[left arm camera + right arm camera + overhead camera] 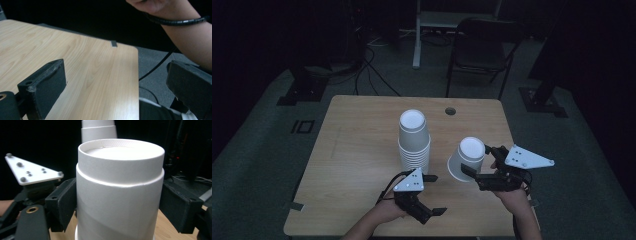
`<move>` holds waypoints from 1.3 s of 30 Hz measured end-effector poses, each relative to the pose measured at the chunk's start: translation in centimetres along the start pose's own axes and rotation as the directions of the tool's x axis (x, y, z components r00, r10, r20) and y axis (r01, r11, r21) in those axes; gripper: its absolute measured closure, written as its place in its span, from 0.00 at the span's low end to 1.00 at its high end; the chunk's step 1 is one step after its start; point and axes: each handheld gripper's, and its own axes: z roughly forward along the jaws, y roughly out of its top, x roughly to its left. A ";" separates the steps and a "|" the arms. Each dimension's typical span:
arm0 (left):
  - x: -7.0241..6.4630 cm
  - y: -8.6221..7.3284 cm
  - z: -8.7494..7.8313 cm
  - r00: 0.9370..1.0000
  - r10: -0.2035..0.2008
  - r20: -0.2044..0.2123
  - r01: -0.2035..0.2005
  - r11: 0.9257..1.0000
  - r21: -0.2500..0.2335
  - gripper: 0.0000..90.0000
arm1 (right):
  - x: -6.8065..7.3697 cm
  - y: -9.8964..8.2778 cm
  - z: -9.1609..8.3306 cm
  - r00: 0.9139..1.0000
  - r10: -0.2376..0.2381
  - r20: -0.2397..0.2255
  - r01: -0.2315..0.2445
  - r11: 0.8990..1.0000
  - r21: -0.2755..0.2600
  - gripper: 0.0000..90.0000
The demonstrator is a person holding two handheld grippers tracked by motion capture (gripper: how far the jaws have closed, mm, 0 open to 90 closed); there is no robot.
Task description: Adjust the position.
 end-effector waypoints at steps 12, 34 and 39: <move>0.6 2.3 0.2 0.999 0.015 0.033 -0.012 0.997 -0.073 0.16 | 1.3 0.2 -0.2 0.999 -0.020 -0.037 0.019 1.000 -0.004 0.21; 1.5 3.4 -1.6 0.997 0.019 0.081 -0.004 0.984 -0.179 0.65 | 1.4 -0.2 -0.1 0.999 -0.021 -0.036 0.021 1.000 0.012 0.21; 1.7 3.4 -1.9 0.994 0.024 0.108 -0.003 0.981 -0.196 0.76 | 1.6 -0.1 -0.1 0.999 -0.023 -0.048 0.024 1.000 0.010 0.21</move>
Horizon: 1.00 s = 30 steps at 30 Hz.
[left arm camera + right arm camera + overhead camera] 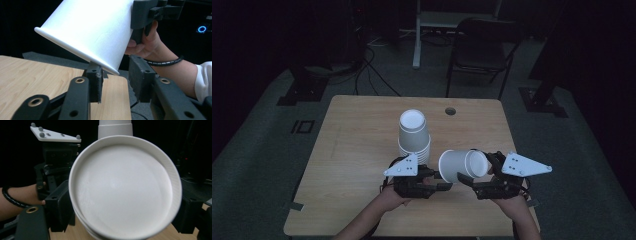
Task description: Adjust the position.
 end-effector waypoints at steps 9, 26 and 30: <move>0.3 0.1 -0.8 0.999 0.003 0.036 -0.002 1.000 -0.019 0.93 | -0.2 -0.2 -0.1 1.000 0.018 -0.025 -0.017 1.000 0.012 0.21; 0.3 0.8 -1.1 0.998 -0.016 0.053 0.016 1.000 -0.006 0.94 | -0.5 -0.9 -0.3 0.998 0.046 -0.041 -0.046 0.999 0.003 0.21; 0.0 0.9 -0.9 0.998 -0.002 0.068 -0.001 0.999 0.034 0.96 | -1.0 -1.1 -0.2 0.993 0.074 -0.094 -0.070 0.996 0.051 0.19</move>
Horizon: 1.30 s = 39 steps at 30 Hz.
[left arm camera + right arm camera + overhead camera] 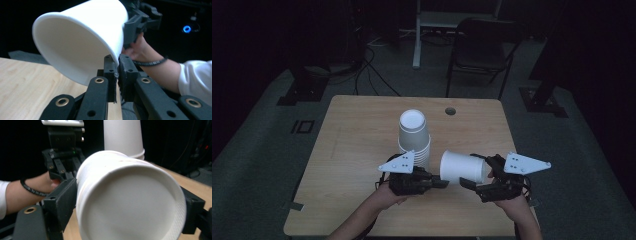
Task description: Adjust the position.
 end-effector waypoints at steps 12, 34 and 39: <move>0.5 -0.1 0.0 0.999 -0.039 -0.023 0.039 0.998 0.040 0.97 | -0.1 1.1 -0.8 0.997 -0.047 0.061 0.044 0.998 0.053 0.19; 1.0 1.8 0.4 0.993 -0.108 -0.043 0.108 0.994 -0.008 0.96 | -0.5 -2.7 2.5 1.000 0.002 0.027 -0.007 0.982 0.188 0.21; 1.1 1.9 0.9 0.994 -0.105 -0.037 0.105 0.994 0.008 0.96 | -0.5 -3.1 3.3 0.999 0.012 0.033 -0.018 0.980 0.198 0.20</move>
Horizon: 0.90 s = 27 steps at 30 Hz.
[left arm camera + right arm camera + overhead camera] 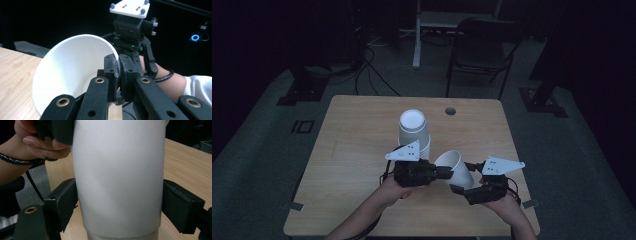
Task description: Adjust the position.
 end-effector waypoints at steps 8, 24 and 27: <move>-0.5 0.5 1.1 1.000 0.020 0.015 -0.020 1.000 0.014 0.95 | 0.3 -0.3 1.5 1.000 -0.006 0.008 0.006 1.000 -0.009 0.21; -0.9 0.4 2.3 0.998 0.060 -0.008 -0.059 0.997 0.047 0.92 | 0.3 -0.9 2.3 1.000 0.022 0.019 -0.022 0.999 -0.029 0.22; -1.0 0.6 2.1 0.997 0.071 -0.017 -0.070 0.997 0.036 0.92 | 0.4 -0.8 2.2 0.999 0.029 0.017 -0.028 0.999 -0.045 0.23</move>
